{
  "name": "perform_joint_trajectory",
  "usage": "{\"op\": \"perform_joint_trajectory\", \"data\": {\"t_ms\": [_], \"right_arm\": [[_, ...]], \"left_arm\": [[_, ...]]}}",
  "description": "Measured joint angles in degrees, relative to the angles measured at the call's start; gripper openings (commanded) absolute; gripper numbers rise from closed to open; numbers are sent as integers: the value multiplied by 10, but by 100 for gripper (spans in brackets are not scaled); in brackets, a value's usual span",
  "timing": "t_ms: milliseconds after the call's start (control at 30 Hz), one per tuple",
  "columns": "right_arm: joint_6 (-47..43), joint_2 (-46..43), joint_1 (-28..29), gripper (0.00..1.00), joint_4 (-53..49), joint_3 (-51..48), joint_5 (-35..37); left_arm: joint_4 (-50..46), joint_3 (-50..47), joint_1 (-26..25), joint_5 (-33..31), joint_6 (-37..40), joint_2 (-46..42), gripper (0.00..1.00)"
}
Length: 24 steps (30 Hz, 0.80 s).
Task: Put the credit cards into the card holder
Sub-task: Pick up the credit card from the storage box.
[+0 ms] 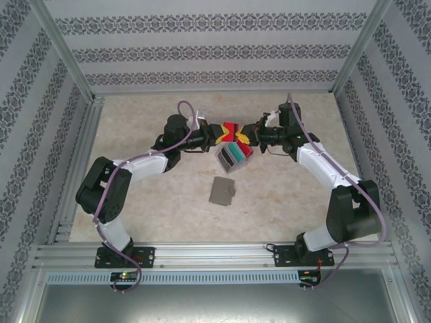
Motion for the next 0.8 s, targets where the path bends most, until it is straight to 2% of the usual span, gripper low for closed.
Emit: {"op": "perform_joint_trajectory", "data": {"t_ms": [133,267,633,800], "right_arm": [[-1,-3,0,14,19,-2,-1],[-1,-8,0,16,37,-4,-6],[0,-10,-3,16,85,-4,-30],[2,-10,-3,11,105,-4,-40]], "left_arm": [[10,1,0,-2,-2,0,0],[33,1,0,0,-9,0,0],[76,2,0,10,-41,0,0],[107,2,0,16,-68,4,0]]}}
